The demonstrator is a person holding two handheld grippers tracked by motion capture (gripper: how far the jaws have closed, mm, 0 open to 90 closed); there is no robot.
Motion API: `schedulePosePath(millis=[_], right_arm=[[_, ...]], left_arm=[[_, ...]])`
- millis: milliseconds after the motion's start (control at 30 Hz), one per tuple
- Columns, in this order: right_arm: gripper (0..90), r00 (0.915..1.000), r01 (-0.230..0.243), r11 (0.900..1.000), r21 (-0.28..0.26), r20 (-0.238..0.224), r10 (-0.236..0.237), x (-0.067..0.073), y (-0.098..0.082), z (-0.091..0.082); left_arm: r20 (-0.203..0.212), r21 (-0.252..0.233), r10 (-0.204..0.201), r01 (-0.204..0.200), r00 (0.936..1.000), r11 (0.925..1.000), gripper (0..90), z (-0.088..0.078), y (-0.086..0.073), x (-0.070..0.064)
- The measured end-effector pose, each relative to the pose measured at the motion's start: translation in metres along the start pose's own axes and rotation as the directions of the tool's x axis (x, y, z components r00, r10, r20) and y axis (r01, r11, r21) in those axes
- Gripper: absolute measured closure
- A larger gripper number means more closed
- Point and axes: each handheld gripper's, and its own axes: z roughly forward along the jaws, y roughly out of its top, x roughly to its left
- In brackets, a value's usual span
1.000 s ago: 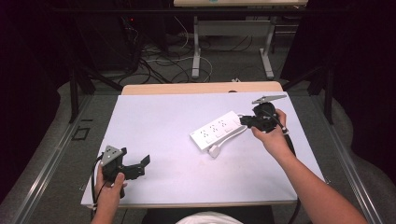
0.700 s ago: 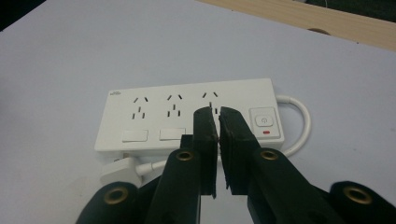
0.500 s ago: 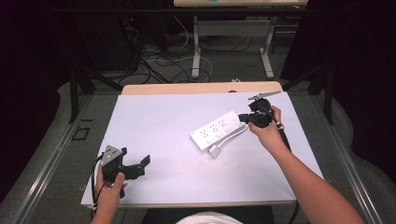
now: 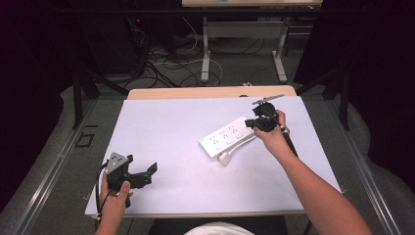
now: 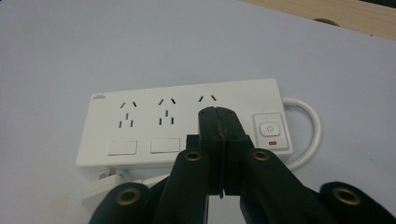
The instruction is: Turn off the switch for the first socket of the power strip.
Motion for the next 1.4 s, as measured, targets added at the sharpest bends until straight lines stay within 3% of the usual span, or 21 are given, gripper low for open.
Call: schedulePosePath(millis=[1067,1400], right_arm=[[90.0,0.9996,0.003,0.996,0.085,0.028,-0.006,0.017,0.012,0.044],[90.0,0.9989,-0.009,0.992,0.123,0.047,0.003,0.014,0.010,0.055]], left_arm=[[0.008,0.002,0.001,-0.001,1.0000,1.0000,1.1,0.000,0.000,0.001],[0.010,0.003,0.003,-0.003,0.9999,1.0000,1.1,0.000,0.000,0.001]])
